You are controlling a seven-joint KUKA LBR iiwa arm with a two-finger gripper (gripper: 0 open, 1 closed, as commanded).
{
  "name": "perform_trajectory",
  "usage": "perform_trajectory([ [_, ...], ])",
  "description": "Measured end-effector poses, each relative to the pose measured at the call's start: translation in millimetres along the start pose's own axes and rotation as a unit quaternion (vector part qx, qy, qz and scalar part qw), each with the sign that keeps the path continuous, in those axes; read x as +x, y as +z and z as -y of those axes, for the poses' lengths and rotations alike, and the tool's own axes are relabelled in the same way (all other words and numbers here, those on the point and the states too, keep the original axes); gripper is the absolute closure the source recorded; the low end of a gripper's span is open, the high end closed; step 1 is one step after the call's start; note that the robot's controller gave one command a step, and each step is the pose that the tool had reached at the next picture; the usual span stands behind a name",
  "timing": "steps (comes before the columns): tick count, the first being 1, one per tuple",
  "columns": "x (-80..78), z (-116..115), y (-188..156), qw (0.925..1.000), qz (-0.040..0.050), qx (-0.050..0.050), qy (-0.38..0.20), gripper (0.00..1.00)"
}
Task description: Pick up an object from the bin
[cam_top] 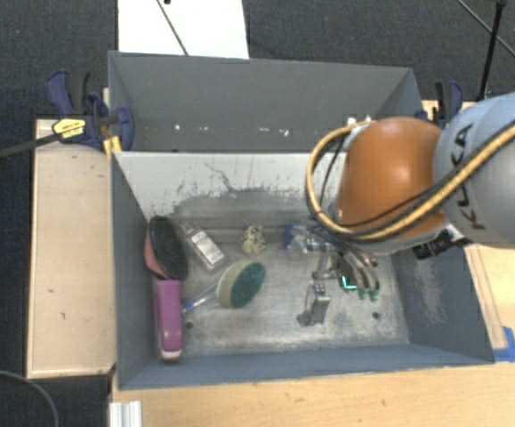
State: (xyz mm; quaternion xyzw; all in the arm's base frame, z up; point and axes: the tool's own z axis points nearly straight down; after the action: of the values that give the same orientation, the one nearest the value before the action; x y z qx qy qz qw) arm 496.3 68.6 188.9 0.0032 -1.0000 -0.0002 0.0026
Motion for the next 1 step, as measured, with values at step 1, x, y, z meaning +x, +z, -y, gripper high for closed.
perform_trajectory([
  [1, -58.8, -91.3, 122.4, 1.0, 0.0032, -0.001, -0.009, 0.0],
])
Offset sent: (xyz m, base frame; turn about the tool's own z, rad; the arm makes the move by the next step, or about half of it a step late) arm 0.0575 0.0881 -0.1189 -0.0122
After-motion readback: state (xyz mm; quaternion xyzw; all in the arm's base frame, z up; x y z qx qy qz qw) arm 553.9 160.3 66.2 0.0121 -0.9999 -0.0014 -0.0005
